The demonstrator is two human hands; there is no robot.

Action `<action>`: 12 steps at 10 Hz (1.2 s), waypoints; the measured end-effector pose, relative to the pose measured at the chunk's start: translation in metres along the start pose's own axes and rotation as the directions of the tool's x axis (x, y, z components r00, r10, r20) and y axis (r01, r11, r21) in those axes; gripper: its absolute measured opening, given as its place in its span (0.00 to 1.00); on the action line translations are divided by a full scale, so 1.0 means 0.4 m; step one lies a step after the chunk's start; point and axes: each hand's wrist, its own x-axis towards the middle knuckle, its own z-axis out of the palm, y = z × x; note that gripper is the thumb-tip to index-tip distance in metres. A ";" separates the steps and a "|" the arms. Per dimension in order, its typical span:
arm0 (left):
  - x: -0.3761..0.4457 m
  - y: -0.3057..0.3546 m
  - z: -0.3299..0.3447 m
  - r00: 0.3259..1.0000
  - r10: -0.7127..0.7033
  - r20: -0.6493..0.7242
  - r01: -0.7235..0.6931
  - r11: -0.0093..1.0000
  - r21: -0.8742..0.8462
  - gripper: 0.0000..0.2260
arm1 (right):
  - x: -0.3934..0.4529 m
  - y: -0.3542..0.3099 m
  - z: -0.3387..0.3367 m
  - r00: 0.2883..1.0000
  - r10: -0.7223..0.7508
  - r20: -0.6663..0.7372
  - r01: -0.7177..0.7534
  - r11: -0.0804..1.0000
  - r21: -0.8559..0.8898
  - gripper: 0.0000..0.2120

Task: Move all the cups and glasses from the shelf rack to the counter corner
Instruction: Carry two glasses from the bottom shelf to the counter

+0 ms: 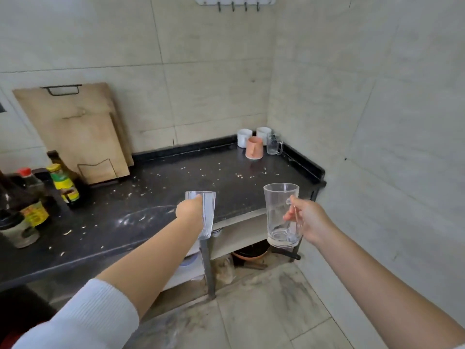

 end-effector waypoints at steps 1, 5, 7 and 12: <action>0.081 0.035 0.096 1.000 -0.030 0.007 0.030 0.999 0.025 0.21 | 0.148 -0.049 -0.042 1.000 0.001 -0.025 -0.002 0.999 -0.035 0.19; 0.414 0.234 0.539 0.994 -0.102 0.034 0.104 0.993 -0.055 0.17 | 0.713 -0.264 -0.182 0.999 0.043 -0.011 -0.045 0.971 -0.236 0.15; 0.544 0.272 0.688 0.977 -0.148 0.150 0.173 0.971 -0.164 0.14 | 0.933 -0.302 -0.173 0.993 0.102 -0.053 -0.110 0.980 -0.166 0.19; 0.930 0.281 0.971 0.889 -0.009 0.458 -0.057 0.990 0.129 0.08 | 1.387 -0.271 -0.102 1.000 -0.017 -0.004 0.016 0.955 -0.296 0.13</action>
